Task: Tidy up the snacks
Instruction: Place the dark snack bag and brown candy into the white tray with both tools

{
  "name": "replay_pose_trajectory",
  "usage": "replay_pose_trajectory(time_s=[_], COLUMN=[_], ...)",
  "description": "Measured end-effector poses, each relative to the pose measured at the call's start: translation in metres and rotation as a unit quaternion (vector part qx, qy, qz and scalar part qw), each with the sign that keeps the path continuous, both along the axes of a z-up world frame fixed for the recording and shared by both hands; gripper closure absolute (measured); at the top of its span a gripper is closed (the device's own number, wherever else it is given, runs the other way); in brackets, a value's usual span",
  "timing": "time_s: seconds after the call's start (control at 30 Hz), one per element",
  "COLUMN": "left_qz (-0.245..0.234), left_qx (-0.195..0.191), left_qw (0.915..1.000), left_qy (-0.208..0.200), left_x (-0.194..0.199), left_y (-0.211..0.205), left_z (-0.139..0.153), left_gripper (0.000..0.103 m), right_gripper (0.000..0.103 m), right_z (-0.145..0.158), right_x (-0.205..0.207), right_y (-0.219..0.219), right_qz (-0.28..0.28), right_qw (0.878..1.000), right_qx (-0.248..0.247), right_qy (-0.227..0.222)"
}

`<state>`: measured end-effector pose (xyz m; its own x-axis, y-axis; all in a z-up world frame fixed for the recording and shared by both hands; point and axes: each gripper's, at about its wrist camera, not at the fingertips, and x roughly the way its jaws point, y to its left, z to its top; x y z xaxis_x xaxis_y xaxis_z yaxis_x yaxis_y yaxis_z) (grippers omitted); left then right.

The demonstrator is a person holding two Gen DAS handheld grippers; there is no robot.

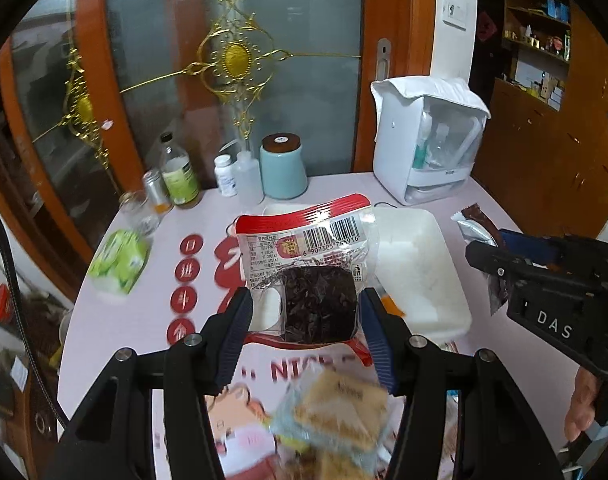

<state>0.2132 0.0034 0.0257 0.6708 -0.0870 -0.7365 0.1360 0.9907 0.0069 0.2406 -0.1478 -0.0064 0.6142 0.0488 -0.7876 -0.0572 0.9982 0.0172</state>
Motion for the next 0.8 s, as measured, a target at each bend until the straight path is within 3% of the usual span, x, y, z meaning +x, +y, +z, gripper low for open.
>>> replay_pose_trajectory(time_s=[0.27,0.37,0.47,0.5,0.57,0.8], left_qz=[-0.017,-0.022,-0.035,-0.042,-0.044,-0.038], left_qx=[0.004,0.003,0.005,0.006,0.012,0.022], left_qw=[0.9994,0.9984,0.9967,0.996,0.9957,0.9963], left_qy=[0.028,0.052,0.074,0.079,0.08,0.073], left_x=[0.072,0.091,0.101,0.103,0.103,0.094], left_y=[-0.015,-0.021,-0.031,-0.033,-0.037,-0.034], left_z=[-0.045,-0.067,-0.086,-0.091,-0.095,-0.09], left_gripper=[0.049,0.047,0.036,0.033,0.016,0.015], right_gripper=[0.067,0.061,0.043,0.039,0.039,0.039], right_z=[-0.045,-0.06,-0.068,-0.068,-0.069,-0.059], right_x=[0.043,0.052,0.055,0.054,0.053,0.043], right_y=[-0.006,-0.012,-0.017,-0.017,-0.017,-0.015], right_qz=[-0.04,-0.047,-0.05,-0.048,-0.044,-0.037], right_qw=[0.998,0.997,0.997,0.997,0.997,0.997], right_qx=[-0.016,-0.004,0.01,0.014,0.019,0.02], right_qy=[0.038,0.058,0.066,0.065,0.066,0.057])
